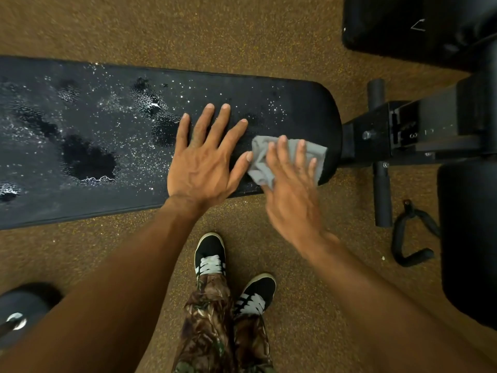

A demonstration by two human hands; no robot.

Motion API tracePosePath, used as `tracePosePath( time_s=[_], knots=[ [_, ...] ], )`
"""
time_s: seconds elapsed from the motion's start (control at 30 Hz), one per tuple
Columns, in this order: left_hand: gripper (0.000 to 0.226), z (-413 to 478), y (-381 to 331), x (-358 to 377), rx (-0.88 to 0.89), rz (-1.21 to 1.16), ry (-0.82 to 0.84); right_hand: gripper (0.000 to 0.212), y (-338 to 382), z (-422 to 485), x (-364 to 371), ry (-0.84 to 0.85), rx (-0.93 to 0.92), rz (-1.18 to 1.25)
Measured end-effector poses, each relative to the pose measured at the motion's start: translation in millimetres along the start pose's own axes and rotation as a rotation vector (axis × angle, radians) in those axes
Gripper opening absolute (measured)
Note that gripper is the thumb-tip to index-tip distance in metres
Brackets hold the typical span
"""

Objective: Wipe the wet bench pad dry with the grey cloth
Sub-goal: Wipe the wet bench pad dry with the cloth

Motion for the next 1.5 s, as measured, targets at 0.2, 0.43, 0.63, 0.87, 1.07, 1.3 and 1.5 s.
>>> tracePosePath(
  time_s=[0.2,0.43,0.63,0.87,1.07,1.3,1.5],
  knots=[
    [0.061,0,0,-3,-0.002,0.008,-0.009,0.073,-10,-34,21,0.069,-0.287,-0.106],
    [0.059,-1,1,-1,-0.007,-0.007,-0.018,0.067,10,-10,7,-0.006,-0.132,0.001],
    [0.058,-1,1,-3,-0.011,-0.007,-0.020,0.081,-27,-46,16,0.046,-0.367,-0.156],
    [0.059,-1,1,0,-0.008,-0.010,-0.018,0.071,12,-20,11,0.016,-0.263,-0.034],
    [0.058,-1,1,-1,-0.014,0.000,-0.016,0.081,-35,-43,11,0.014,-0.307,-0.113],
    [0.058,0,1,-2,-0.010,-0.010,-0.025,0.072,10,-10,8,-0.043,-0.275,-0.008],
    [0.058,0,1,-2,-0.018,-0.007,-0.012,0.074,-44,-20,-4,-0.059,-0.211,-0.023]
  ],
)
Point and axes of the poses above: each hand's wrist, its own z-axis towards the middle knuckle, its own x-axis out of the palm, y = z × x, the point moved 8 cm from there along z, towards the middle knuckle, and after that the axes turned 5 degrees about y, right-handed, at the moved point
